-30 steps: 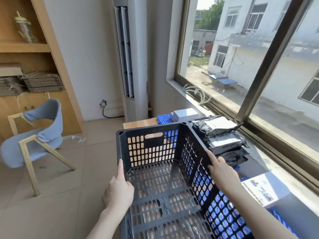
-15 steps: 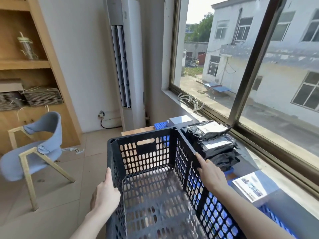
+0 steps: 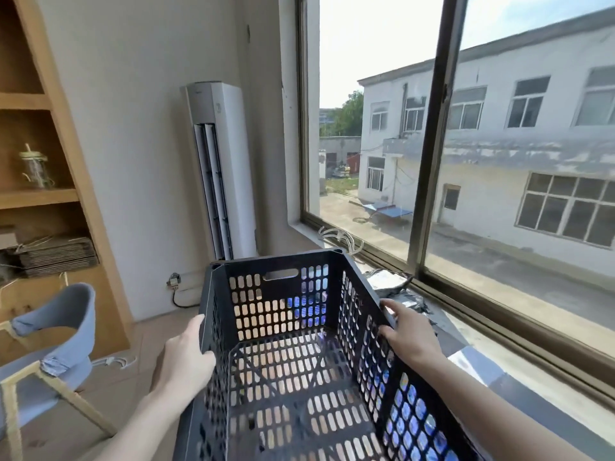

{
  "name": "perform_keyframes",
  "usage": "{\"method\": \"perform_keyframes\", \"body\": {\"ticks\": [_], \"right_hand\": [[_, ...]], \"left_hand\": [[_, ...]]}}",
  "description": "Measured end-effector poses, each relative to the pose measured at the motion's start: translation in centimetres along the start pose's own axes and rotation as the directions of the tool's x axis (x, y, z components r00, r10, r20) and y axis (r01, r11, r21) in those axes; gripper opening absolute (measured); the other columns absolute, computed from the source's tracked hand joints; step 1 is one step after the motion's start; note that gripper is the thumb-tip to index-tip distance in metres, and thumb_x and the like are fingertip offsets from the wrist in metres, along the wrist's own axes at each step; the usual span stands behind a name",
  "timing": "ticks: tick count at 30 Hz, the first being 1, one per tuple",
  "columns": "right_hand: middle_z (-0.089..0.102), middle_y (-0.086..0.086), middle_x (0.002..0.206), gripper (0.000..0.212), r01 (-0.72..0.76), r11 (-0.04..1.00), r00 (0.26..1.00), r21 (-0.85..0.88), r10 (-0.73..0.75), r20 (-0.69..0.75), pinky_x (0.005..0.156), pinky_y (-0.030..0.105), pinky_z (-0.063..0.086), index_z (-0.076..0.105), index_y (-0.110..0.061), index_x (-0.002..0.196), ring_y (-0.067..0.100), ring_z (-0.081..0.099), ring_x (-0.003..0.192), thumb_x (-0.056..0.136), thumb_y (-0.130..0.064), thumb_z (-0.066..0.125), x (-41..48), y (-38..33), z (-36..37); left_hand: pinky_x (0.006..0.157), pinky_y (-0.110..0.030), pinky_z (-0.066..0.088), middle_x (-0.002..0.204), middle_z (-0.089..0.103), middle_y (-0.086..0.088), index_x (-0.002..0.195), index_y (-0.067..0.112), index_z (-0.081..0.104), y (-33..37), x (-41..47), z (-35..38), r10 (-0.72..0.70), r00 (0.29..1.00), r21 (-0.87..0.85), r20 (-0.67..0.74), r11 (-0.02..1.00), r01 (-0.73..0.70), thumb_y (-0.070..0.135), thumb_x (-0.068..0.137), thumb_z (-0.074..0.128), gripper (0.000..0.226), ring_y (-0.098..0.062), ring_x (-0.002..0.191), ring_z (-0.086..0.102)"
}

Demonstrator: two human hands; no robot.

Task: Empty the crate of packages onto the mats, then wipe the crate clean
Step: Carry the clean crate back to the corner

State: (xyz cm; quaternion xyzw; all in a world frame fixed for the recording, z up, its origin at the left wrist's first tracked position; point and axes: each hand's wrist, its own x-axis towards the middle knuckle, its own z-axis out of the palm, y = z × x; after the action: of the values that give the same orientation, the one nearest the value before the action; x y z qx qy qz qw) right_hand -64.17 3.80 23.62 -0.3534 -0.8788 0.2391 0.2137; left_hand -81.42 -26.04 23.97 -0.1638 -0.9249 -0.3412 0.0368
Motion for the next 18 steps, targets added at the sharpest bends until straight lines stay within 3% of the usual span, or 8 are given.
{"method": "perform_keyframes", "body": {"ticks": [5, 7, 10, 13, 15, 18], "right_hand": [[0.07, 0.002, 0.1, 0.052, -0.033, 0.999, 0.99, -0.018, 0.03, -0.14, 0.073, 0.03, 0.048, 0.052, -0.033, 0.133, 0.022, 0.065, 0.088, 0.084, -0.022, 0.064, -1.1, -2.3, -4.1], [0.069, 0.002, 0.112, 0.052, -0.061, 0.997, 0.976, -0.039, 0.051, -0.21, 0.076, 0.03, 0.049, 0.051, -0.033, 0.134, 0.023, 0.066, 0.097, 0.085, -0.023, 0.065, -1.8, -3.1, -5.7], [0.07, 0.003, 0.109, 0.052, -0.097, 0.994, 0.948, -0.058, 0.074, -0.309, 0.071, 0.028, 0.05, 0.052, -0.031, 0.136, 0.019, 0.067, 0.086, 0.087, -0.021, 0.066, -2.7, -3.9, -7.8], [0.071, 0.003, 0.098, 0.05, -0.17, 0.981, 0.92, -0.097, 0.123, -0.372, 0.062, 0.023, 0.043, 0.051, -0.029, 0.136, 0.014, 0.06, 0.072, 0.089, -0.02, 0.065, -4.4, -4.2, -10.1], [0.071, 0.002, 0.106, 0.049, -0.206, 0.97, 0.902, -0.131, 0.136, -0.411, 0.066, 0.022, 0.044, 0.051, -0.026, 0.136, 0.014, 0.06, 0.075, 0.089, -0.019, 0.065, -5.9, -4.4, -12.0], [0.071, 0.002, 0.101, 0.05, -0.257, 0.954, 0.87, -0.154, 0.16, -0.466, 0.054, 0.014, 0.038, 0.05, -0.024, 0.137, 0.005, 0.056, 0.063, 0.09, -0.017, 0.064, -8.5, -4.1, -14.8]], "left_hand": [[0.051, -0.025, 0.044, 0.068, 0.061, -0.004, 0.144, 0.016, 0.044, 2.8, 2.5, -2.2, 0.167, 0.986, -0.034, -0.002, 0.985, -0.167, -0.001, 0.078, 0.058, 0.069, -0.014, 0.052, 0.056], [0.046, -0.012, 0.034, 0.067, 0.056, -0.002, 0.144, 0.013, 0.044, 4.3, 3.2, -3.1, 0.228, 0.974, -0.063, 0.004, 0.972, -0.227, -0.004, 0.08, 0.057, 0.067, -0.007, 0.052, 0.048], [0.043, -0.011, 0.032, 0.064, 0.055, 0.001, 0.144, 0.014, 0.043, 6.6, 4.5, -4.3, 0.314, 0.949, -0.073, 0.012, 0.947, -0.313, -0.003, 0.082, 0.057, 0.066, -0.008, 0.052, 0.05], [0.055, -0.026, 0.042, 0.074, 0.064, -0.007, 0.143, 0.017, 0.045, 9.2, 6.2, -4.8, 0.41, 0.911, -0.083, 0.037, 0.91, -0.406, 0.001, 0.082, 0.059, 0.065, -0.018, 0.059, 0.058], [0.06, -0.03, 0.044, 0.08, 0.066, -0.01, 0.14, 0.02, 0.048, 11.4, 6.7, -4.9, 0.475, 0.879, -0.079, 0.043, 0.879, -0.471, 0.004, 0.081, 0.059, 0.062, -0.024, 0.065, 0.058], [0.064, -0.03, 0.043, 0.096, 0.066, -0.013, 0.139, 0.02, 0.048, 14.5, 6.2, -4.8, 0.563, 0.824, -0.096, 0.062, 0.825, -0.556, 0.003, 0.081, 0.059, 0.062, -0.024, 0.072, 0.052]]}}
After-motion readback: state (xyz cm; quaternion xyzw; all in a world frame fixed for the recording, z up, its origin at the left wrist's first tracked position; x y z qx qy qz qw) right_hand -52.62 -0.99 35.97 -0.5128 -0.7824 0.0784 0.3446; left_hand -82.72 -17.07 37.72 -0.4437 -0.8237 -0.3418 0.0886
